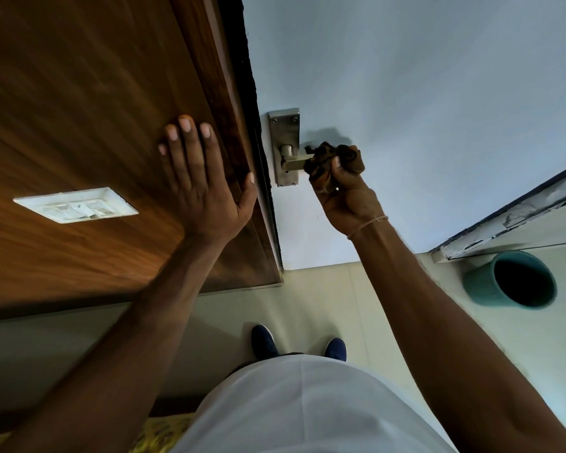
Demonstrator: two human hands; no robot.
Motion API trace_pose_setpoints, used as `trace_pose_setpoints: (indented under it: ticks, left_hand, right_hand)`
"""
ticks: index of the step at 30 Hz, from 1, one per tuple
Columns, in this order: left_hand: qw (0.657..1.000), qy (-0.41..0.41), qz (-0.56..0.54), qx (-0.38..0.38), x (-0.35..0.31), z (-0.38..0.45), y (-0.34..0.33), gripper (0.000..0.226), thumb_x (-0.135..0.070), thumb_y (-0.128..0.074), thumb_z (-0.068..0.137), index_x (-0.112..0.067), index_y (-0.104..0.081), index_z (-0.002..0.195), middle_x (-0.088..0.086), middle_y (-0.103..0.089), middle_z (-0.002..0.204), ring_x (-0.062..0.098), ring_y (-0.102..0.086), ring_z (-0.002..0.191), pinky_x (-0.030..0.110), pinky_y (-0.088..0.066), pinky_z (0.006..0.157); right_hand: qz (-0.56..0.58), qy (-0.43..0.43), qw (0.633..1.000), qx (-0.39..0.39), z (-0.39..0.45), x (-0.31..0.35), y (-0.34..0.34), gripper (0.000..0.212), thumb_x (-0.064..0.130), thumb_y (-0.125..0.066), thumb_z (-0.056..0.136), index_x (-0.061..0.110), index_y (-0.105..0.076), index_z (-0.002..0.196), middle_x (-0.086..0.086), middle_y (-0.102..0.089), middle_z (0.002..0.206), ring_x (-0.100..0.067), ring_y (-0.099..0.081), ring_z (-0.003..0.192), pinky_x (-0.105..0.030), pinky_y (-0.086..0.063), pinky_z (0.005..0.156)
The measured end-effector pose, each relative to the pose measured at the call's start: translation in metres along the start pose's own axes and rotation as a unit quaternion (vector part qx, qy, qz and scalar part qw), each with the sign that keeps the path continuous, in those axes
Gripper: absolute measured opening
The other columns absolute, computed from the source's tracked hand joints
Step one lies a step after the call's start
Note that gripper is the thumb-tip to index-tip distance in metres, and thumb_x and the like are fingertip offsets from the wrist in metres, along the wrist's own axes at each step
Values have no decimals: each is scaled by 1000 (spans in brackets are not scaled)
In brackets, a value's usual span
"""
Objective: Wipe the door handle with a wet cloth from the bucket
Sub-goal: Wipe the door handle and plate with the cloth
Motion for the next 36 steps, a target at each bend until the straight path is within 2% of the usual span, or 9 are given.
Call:
trace_pose_setpoints:
  ticks: [4,8,13,15,18,19,24,30,36]
  left_hand:
    - [1000,-1,2,-2,0,0,-1,93,-48,-72,97,9,-35,161,37,-41,162,51,-29,155,66,-26,130]
    - [1000,1,1,-2,0,-1,-2,93,-48,-70,97,8,-34,161,37,-40,163,50,-28,156,66,-26,130]
    - [1000,10,5,-3,-5,-1,-1,91,-46,-69,97,10,-35,160,38,-40,163,51,-28,155,68,-27,130]
    - [1000,13,5,-4,-5,-1,-2,91,-46,-69,97,9,-35,161,37,-40,163,51,-28,155,68,-27,129]
    - [1000,11,4,-8,-4,-1,-2,91,-47,-69,97,8,-35,161,37,-40,163,50,-29,156,67,-27,130]
    - [1000,10,5,-9,-3,-1,-2,91,-47,-69,97,8,-35,161,36,-41,163,50,-29,156,66,-27,130]
    - [1000,10,0,-17,-3,-2,-5,92,-48,-70,96,6,-35,162,34,-42,164,49,-32,156,65,-28,130]
    - [1000,2,-2,-16,0,-3,-3,91,-47,-70,97,4,-34,163,32,-41,165,49,-33,157,60,-24,133]
    - [1000,11,-2,-11,-4,-1,-2,89,-45,-69,98,5,-33,162,34,-42,164,48,-29,156,59,-21,133]
  right_hand:
    - [-56,19,998,22,0,14,6,64,7,-73,97,3,-49,156,-20,-61,138,-38,-61,126,-28,-64,83]
    - [-179,71,981,11,-9,33,1,29,-5,-69,96,8,-61,121,-25,-67,124,-43,-66,113,-39,-62,80]
    - [-396,188,897,-52,-24,61,-25,21,-4,-78,94,-6,-72,114,-32,-78,95,-44,-79,79,-33,-52,57]
    - [-521,241,814,-88,-23,58,-33,20,2,-80,89,6,-77,108,-17,-82,89,-37,-80,78,-35,-59,60]
    - [-759,337,543,-123,-30,44,-44,31,12,-71,84,24,-79,112,1,-82,101,-29,-75,100,-39,-61,82]
    - [-786,370,482,-115,-33,38,-47,35,12,-71,85,23,-77,118,0,-81,108,-31,-71,106,-39,-58,86]
    - [-810,465,355,20,-29,-9,-51,38,5,-65,95,10,-73,133,-10,-75,133,-36,-66,130,-45,-49,108]
    - [-778,553,295,43,-17,14,-28,33,6,-71,102,16,-77,132,-5,-74,138,-37,-68,123,-47,-49,99]
    - [-770,567,292,8,-21,18,-27,27,10,-73,102,16,-80,127,-6,-77,129,-35,-70,120,-46,-50,98]
Point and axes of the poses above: each hand's wrist, its own z-axis towards the middle knuckle, its own y-axis out of the back of the hand, x = y × z, the point moved 1 cm from there along z, towards the middle knuckle
